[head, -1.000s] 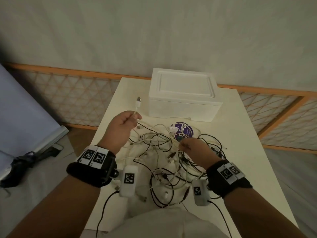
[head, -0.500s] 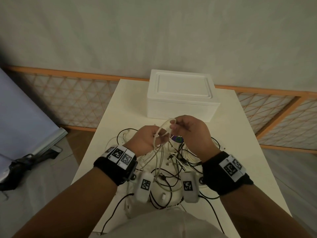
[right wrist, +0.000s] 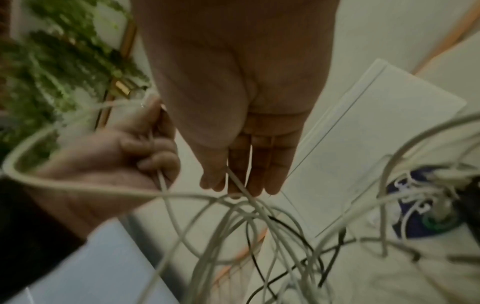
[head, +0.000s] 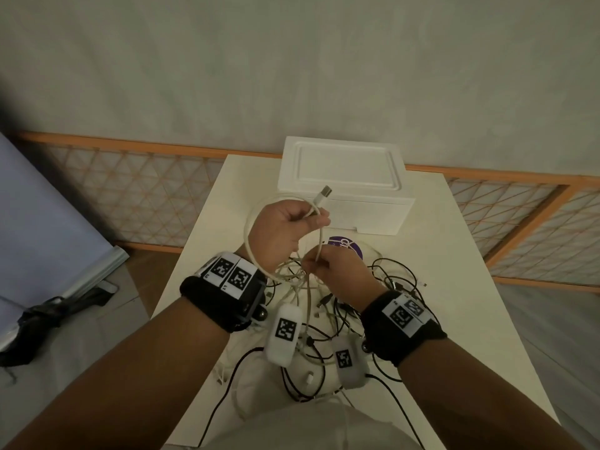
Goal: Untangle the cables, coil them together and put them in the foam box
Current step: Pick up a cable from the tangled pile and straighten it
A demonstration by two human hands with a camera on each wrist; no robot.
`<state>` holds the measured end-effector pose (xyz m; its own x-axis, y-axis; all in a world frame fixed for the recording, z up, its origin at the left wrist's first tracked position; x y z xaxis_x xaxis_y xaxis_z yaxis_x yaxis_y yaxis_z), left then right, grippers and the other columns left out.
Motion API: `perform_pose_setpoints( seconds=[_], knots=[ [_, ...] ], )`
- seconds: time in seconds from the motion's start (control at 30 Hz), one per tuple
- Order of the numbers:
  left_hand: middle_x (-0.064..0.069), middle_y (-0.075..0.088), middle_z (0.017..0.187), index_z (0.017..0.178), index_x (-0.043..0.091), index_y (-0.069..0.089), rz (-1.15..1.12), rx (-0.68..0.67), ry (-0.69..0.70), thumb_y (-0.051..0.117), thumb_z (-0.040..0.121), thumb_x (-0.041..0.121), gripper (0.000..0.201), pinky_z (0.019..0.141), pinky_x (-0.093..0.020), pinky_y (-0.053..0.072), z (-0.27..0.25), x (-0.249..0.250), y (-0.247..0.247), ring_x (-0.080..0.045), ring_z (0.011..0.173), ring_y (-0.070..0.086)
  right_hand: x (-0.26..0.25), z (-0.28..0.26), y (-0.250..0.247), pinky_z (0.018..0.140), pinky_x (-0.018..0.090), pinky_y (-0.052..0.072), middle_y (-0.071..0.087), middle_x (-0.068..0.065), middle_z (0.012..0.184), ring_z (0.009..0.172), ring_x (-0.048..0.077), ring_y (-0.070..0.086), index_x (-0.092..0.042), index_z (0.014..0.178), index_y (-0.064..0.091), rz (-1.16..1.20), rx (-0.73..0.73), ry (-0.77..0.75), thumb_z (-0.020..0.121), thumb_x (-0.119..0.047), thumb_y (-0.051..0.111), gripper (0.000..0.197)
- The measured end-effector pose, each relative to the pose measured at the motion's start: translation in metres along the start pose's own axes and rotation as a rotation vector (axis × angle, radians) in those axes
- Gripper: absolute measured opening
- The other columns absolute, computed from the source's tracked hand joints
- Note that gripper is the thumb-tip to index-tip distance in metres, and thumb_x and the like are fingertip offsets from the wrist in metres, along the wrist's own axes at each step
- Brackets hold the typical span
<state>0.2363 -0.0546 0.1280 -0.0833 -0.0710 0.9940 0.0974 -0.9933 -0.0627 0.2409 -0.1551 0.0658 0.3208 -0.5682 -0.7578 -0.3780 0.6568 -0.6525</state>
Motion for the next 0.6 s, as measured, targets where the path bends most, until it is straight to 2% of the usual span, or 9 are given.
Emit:
perform_pose_setpoints(
  seconds=[0.07, 0.13, 0.2, 0.27, 0.3, 0.33, 0.4, 0.5, 0.6],
  knots=[
    [-0.007, 0.072, 0.098, 0.088, 0.018, 0.071, -0.011, -0.013, 0.027, 0.071, 0.081, 0.008, 0.011, 0.047, -0.014, 0.039, 0.002, 0.001, -0.002, 0.0, 0.051, 0.053, 0.0, 0.003, -0.014, 0.068, 0.02, 0.042, 0.06, -0.016, 0.07, 0.064, -0.005, 0.054, -0.021, 0.085, 0.065, -0.009, 0.086, 0.015, 0.089, -0.016, 0.06, 0.008],
    [-0.004, 0.07, 0.106, 0.1, 0.014, 0.067, -0.002, -0.102, -0.034, 0.076, 0.075, 0.005, 0.028, 0.07, -0.019, 0.05, 0.002, -0.017, 0.004, -0.003, 0.076, 0.066, -0.006, 0.003, -0.041, 0.064, 0.017, 0.047, 0.063, -0.013, 0.068, 0.061, -0.001, 0.059, -0.026, 0.079, 0.062, 0.115, 0.214, 0.032, 0.089, -0.011, 0.059, 0.018],
    [0.002, 0.071, 0.104, 0.105, 0.018, 0.066, 0.23, -0.227, -0.141, 0.08, 0.072, 0.013, 0.036, 0.085, -0.031, 0.052, 0.0, -0.054, 0.013, -0.009, 0.093, 0.068, -0.021, 0.001, -0.07, 0.064, 0.018, 0.052, 0.067, -0.008, 0.069, 0.063, 0.005, 0.063, -0.027, 0.075, 0.062, 0.304, 0.336, 0.001, 0.087, -0.006, 0.062, 0.024],
    [-0.002, 0.072, 0.095, 0.101, 0.014, 0.069, 0.394, -0.278, -0.231, 0.076, 0.078, 0.019, 0.025, 0.086, -0.035, 0.054, -0.002, -0.085, 0.015, -0.013, 0.089, 0.069, -0.038, -0.001, -0.096, 0.067, 0.029, 0.057, 0.068, -0.003, 0.07, 0.067, 0.013, 0.065, -0.026, 0.075, 0.062, 0.402, 0.415, -0.066, 0.084, 0.0, 0.063, 0.027],
    [-0.005, 0.071, 0.09, 0.099, 0.009, 0.071, 0.406, -0.281, -0.236, 0.073, 0.082, 0.017, 0.019, 0.084, -0.031, 0.055, 0.0, -0.093, 0.015, -0.01, 0.085, 0.069, -0.046, -0.004, -0.107, 0.068, 0.032, 0.057, 0.069, -0.001, 0.071, 0.069, 0.017, 0.066, -0.025, 0.077, 0.062, 0.442, 0.447, -0.11, 0.083, 0.003, 0.062, 0.029],
    [-0.003, 0.07, 0.086, 0.095, 0.008, 0.072, 0.434, -0.283, -0.223, 0.07, 0.086, 0.016, 0.012, 0.081, -0.026, 0.054, 0.002, -0.097, 0.014, -0.006, 0.079, 0.067, -0.049, -0.007, -0.116, 0.067, 0.032, 0.057, 0.069, 0.002, 0.073, 0.07, 0.02, 0.066, -0.023, 0.079, 0.062, 0.5, 0.479, -0.147, 0.081, 0.004, 0.063, 0.027],
    [0.006, 0.068, 0.078, 0.086, 0.015, 0.074, 0.584, -0.285, -0.228, 0.069, 0.086, 0.021, 0.007, 0.074, -0.024, 0.049, 0.006, -0.103, 0.006, -0.004, 0.07, 0.061, -0.047, -0.015, -0.131, 0.062, 0.029, 0.056, 0.066, 0.011, 0.076, 0.068, 0.022, 0.065, -0.015, 0.08, 0.06, 0.651, 0.551, -0.175, 0.082, 0.003, 0.064, 0.019],
    [0.008, 0.06, 0.066, 0.078, 0.017, 0.072, 0.653, -0.307, -0.274, 0.068, 0.087, 0.03, 0.016, 0.06, -0.023, 0.041, 0.005, -0.114, 0.0, -0.008, 0.06, 0.051, -0.036, -0.023, -0.142, 0.059, 0.03, 0.054, 0.065, 0.018, 0.08, 0.067, 0.023, 0.066, -0.016, 0.078, 0.059, 0.655, 0.623, -0.145, 0.084, -0.001, 0.065, 0.017],
    [0.006, 0.048, 0.058, 0.066, 0.018, 0.054, 0.6, -0.197, -0.3, 0.06, 0.091, 0.04, 0.034, 0.06, -0.027, 0.035, 0.004, -0.118, -0.014, -0.014, 0.057, 0.045, -0.025, -0.027, -0.144, 0.061, 0.03, 0.053, 0.066, 0.011, 0.08, 0.072, 0.023, 0.066, -0.033, 0.073, 0.063, 0.519, 0.59, -0.167, 0.083, -0.012, 0.065, 0.024]
  ],
)
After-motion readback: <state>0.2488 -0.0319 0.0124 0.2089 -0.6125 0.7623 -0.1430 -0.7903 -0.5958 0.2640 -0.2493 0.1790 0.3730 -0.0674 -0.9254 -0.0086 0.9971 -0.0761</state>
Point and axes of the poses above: each hand's wrist, its own z-axis towards the middle knuckle, its own y-axis out of the palm, x = y × z, the point moved 10 cm from there along z, towards the middle knuckle
